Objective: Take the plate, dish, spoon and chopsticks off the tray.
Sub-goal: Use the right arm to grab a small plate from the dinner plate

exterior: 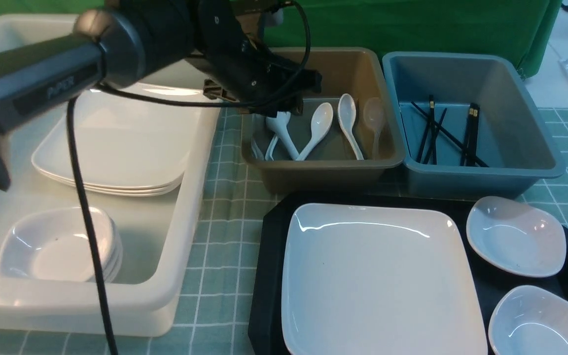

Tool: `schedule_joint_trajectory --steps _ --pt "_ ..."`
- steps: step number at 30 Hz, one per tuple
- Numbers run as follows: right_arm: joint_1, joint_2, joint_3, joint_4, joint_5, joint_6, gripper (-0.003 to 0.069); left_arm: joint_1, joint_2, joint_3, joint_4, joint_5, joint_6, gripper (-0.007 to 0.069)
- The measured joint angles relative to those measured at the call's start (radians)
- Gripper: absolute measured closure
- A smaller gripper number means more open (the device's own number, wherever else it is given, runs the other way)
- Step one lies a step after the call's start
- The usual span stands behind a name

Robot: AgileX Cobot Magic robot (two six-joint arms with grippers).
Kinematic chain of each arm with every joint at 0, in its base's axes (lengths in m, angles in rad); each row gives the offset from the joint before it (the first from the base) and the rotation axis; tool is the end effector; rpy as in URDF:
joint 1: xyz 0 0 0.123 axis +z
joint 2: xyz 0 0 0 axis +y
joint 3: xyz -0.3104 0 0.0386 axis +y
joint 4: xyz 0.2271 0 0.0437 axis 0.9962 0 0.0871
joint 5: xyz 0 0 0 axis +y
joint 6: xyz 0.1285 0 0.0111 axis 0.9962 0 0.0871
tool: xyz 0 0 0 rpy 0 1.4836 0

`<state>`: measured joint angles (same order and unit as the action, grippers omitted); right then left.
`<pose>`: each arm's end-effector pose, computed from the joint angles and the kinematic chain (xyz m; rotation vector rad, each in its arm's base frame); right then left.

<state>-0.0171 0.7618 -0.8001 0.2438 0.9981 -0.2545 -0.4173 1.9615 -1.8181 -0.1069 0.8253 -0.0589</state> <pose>0.1101 0.0243 0.3218 -0.2165 2.4044 0.1850 0.4227 -0.1985 0.3070 0.3871 2.4449 -0.3354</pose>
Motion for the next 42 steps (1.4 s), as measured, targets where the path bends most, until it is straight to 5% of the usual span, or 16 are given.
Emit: schedule_joint_trajectory --steps 2,5,12,19,26,30,42 --pt "0.042 0.038 0.027 0.005 -0.014 -0.01 0.0211 0.0 -0.068 0.0 0.04 0.092 0.031 0.056" --pt "0.114 0.088 0.067 -0.02 -0.032 -0.018 0.0197 0.0 -0.157 0.0 0.095 0.177 0.034 0.0611" --pt "0.236 0.163 0.128 -0.169 -0.065 0.07 0.0194 0.0 -0.329 0.087 0.074 0.22 0.034 0.0617" --pt "0.272 0.168 0.137 -0.213 -0.115 0.116 0.0193 -0.005 -0.488 0.395 -0.079 0.184 0.083 0.0617" --pt "0.273 0.168 0.137 -0.215 -0.133 0.118 0.0193 -0.13 -0.493 0.689 -0.097 0.071 0.169 0.0617" --pt "0.273 0.176 0.141 -0.209 -0.142 0.078 0.0193 -0.212 -0.475 0.745 -0.084 0.043 0.118 0.0617" --pt "0.307 0.428 0.198 -0.192 -0.284 0.003 0.0191 -0.191 -0.552 0.748 0.028 0.025 -0.047 0.0615"
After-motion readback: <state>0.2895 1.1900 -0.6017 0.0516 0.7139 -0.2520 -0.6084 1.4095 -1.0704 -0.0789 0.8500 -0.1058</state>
